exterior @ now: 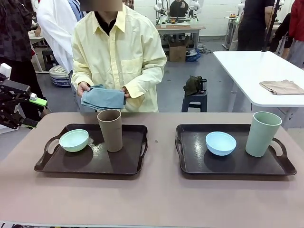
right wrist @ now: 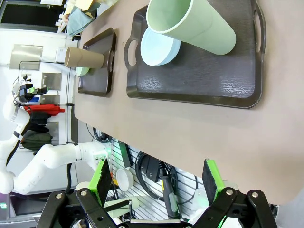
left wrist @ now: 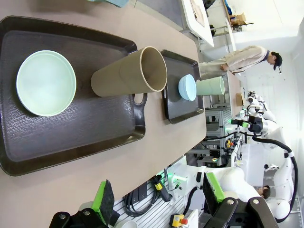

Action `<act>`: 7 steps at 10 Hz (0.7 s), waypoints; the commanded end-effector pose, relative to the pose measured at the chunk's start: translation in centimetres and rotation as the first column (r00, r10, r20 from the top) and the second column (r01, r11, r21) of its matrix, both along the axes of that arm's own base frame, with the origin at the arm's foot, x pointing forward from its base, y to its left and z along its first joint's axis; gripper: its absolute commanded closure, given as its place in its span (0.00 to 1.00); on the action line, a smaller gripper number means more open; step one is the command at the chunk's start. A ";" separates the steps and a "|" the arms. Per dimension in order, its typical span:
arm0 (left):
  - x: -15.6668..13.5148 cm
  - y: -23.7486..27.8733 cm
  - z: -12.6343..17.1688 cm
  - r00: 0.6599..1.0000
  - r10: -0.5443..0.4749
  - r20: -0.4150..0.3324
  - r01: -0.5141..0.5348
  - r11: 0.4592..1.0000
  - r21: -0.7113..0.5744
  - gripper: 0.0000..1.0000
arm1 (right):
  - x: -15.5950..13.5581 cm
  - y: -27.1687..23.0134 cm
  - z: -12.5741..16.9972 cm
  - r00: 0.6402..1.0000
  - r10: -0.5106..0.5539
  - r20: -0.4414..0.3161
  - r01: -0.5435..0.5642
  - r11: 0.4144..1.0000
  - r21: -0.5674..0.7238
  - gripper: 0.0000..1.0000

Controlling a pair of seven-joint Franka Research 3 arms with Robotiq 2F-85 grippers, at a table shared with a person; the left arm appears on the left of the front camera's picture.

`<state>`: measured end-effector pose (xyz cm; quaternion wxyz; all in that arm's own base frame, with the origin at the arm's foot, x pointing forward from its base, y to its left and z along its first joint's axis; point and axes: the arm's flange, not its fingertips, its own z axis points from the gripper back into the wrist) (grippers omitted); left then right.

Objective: Set up a tray with a mat and arrange the tableware.
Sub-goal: Pick up the Picnic Bowl and Reusable plastic cup from the Handle tray in front of the human's position and hold them in the air.

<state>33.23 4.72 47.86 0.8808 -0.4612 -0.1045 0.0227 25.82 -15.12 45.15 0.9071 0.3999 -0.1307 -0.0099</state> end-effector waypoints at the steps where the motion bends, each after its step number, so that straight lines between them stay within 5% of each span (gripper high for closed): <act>1: 0.0 0.1 0.0 1.000 0.001 -0.002 -0.001 1.000 -0.018 0.00 | 0.2 0.0 -0.2 1.000 0.010 0.016 -0.010 1.000 0.018 0.00; 7: 0.0 0.1 0.0 1.000 0.001 -0.002 -0.001 1.000 -0.018 0.00 | 0.2 0.0 -0.2 1.000 0.010 0.016 -0.010 1.000 0.018 0.00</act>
